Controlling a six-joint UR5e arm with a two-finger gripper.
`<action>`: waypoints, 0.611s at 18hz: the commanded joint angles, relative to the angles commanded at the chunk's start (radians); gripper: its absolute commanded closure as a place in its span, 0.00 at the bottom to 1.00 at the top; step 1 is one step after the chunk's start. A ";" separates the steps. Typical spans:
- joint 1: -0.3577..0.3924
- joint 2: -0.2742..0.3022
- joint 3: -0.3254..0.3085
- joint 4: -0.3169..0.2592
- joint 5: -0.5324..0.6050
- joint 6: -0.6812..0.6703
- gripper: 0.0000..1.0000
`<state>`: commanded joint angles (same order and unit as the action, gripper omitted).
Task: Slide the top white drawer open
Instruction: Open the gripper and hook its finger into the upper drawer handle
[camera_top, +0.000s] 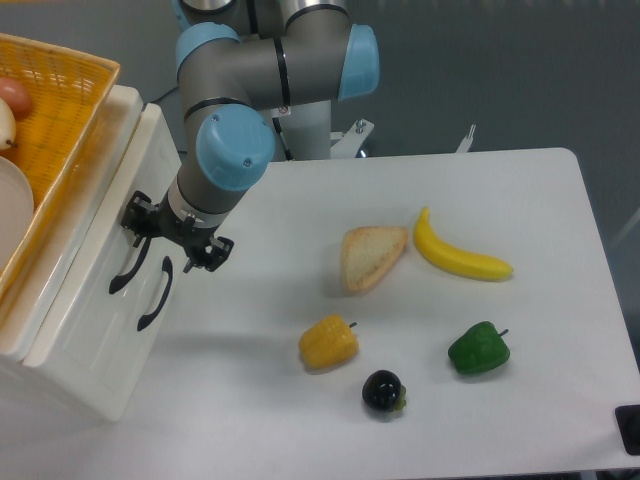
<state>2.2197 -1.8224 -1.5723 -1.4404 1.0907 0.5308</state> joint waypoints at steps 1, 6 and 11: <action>-0.003 0.000 0.000 0.000 -0.002 0.000 0.25; -0.011 0.000 0.000 0.000 -0.011 0.000 0.30; -0.014 0.000 0.000 0.000 -0.015 0.000 0.37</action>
<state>2.2059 -1.8224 -1.5723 -1.4404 1.0753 0.5308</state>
